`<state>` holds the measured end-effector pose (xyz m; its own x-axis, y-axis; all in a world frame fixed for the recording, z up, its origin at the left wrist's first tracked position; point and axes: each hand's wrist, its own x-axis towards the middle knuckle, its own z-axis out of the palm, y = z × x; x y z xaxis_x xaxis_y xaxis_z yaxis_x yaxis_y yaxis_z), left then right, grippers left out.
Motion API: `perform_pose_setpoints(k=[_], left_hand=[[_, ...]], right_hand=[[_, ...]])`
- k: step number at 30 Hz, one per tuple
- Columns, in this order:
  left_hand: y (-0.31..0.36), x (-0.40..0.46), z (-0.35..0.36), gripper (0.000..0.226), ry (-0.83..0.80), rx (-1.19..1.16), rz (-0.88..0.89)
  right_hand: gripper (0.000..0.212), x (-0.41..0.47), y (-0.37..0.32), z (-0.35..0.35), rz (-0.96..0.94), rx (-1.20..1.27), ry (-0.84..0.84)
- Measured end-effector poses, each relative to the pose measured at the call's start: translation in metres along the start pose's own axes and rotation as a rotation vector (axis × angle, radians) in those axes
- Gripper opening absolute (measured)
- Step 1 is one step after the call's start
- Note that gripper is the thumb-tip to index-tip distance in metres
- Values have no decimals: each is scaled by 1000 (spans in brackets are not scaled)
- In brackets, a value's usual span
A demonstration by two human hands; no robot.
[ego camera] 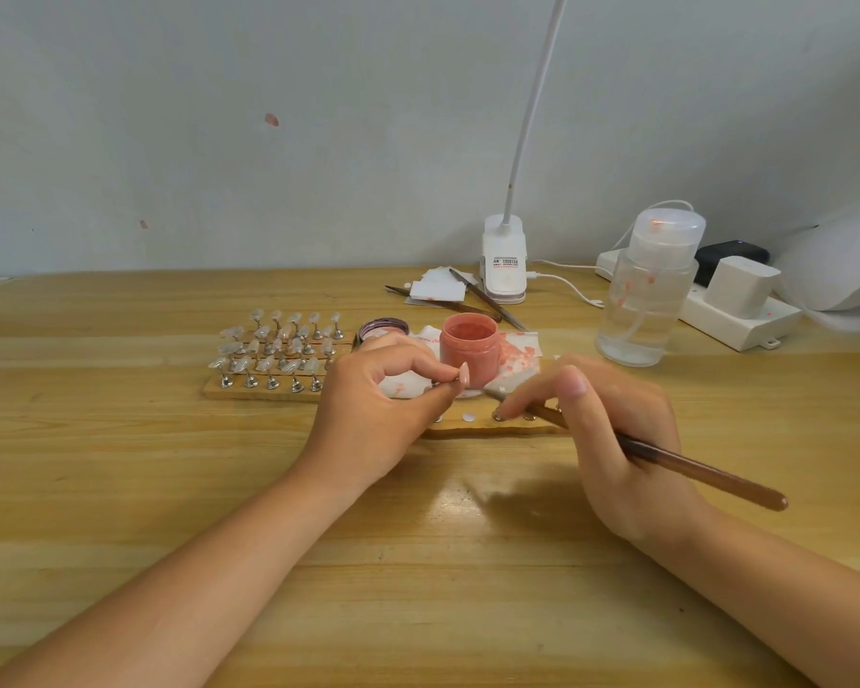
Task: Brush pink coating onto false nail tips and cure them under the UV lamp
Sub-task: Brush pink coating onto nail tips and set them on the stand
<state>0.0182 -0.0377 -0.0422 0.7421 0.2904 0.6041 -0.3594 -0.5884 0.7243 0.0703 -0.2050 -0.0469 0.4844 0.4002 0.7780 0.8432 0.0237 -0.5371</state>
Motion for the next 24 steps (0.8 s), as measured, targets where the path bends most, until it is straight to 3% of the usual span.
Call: perform_pose_setpoints(k=[7,11,16,21,24], left_hand=[[1,0,0,30,14,0,5],[3,-1,-1,27,0,-9,9],[3,-1,-1,26,-24,-41,-5],[7,-1,-2,12,-61,-91,-17],[9,-2,-3,8,-72,-88,-13]], right_hand=[[56,0,-1,0,14,-2,-27],[37,2,-2,0,33,-52,10],[58,1,-3,-1,-56,-62,-43],[23,4,-5,-2,4,-16,64],[15,6,-5,-1,79,-11,79]])
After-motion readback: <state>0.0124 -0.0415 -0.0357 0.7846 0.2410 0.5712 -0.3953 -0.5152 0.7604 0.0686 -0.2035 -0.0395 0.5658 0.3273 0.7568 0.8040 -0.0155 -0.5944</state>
